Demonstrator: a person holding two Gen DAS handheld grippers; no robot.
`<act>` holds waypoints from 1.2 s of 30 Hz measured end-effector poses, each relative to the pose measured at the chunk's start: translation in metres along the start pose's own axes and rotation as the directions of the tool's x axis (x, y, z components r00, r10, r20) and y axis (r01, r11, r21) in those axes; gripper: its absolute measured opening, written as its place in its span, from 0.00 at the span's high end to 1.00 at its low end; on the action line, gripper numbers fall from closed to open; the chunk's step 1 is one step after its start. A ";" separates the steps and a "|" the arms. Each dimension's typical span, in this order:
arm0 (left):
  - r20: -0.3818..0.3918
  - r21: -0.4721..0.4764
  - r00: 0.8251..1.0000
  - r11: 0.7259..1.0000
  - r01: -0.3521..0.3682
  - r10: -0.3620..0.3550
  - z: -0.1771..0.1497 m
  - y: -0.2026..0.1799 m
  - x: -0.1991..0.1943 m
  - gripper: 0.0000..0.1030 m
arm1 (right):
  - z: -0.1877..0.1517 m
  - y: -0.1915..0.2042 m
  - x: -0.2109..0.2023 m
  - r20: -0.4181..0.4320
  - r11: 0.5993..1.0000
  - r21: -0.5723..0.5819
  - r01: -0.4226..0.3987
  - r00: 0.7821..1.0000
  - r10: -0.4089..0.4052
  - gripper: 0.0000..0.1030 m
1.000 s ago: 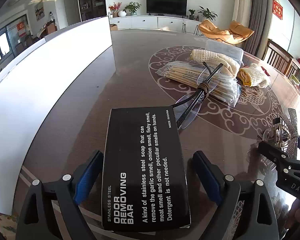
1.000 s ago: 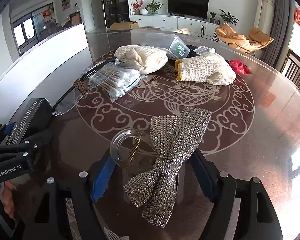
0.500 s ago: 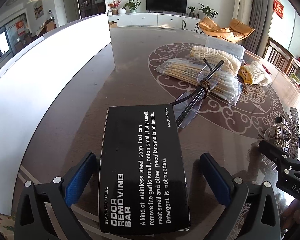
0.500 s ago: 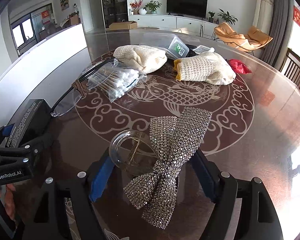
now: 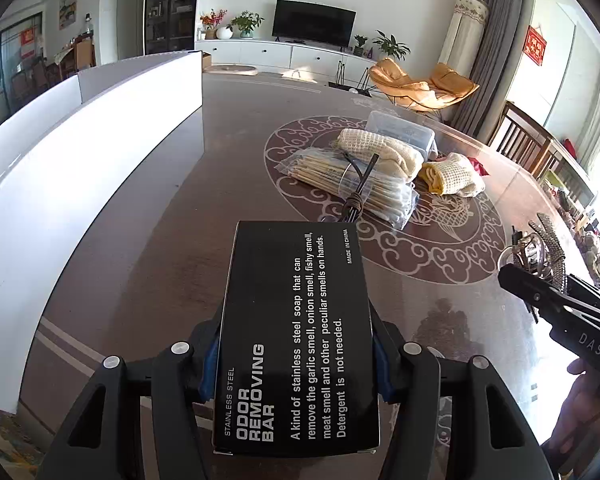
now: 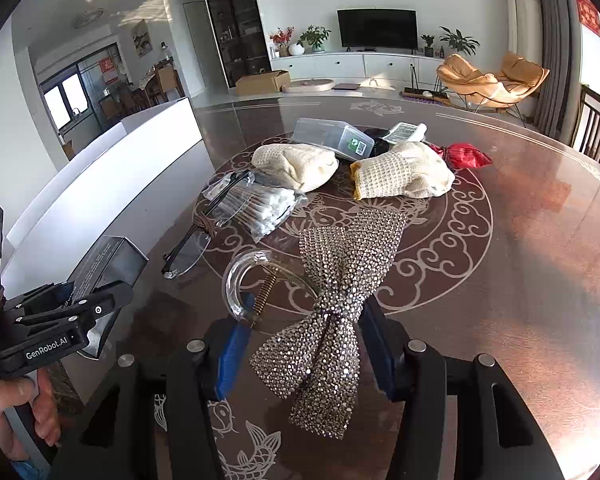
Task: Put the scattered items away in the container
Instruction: 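Carry the black box and bow clip into the cardboard box with both tools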
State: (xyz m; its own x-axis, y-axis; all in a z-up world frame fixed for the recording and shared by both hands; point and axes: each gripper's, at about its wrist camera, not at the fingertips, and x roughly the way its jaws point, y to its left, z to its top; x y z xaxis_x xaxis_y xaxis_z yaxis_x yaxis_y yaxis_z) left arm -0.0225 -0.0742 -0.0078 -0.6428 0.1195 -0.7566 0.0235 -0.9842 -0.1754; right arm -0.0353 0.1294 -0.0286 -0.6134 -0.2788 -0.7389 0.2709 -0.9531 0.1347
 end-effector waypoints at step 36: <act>-0.284 -0.440 0.938 0.842 -0.313 0.200 0.115 0.353 -0.007 0.32 | 0.218 0.404 0.236 -0.350 0.872 -0.333 -0.359 0.906 0.239 0.40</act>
State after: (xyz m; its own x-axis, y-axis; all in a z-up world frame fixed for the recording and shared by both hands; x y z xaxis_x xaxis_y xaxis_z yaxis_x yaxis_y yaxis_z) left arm -0.0983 -0.4378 0.0079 -0.3804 -0.0477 -0.9236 0.5576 -0.8085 -0.1880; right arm -0.2328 -0.3475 -0.0046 -0.2312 -0.4390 -0.8682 0.7030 -0.6923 0.1629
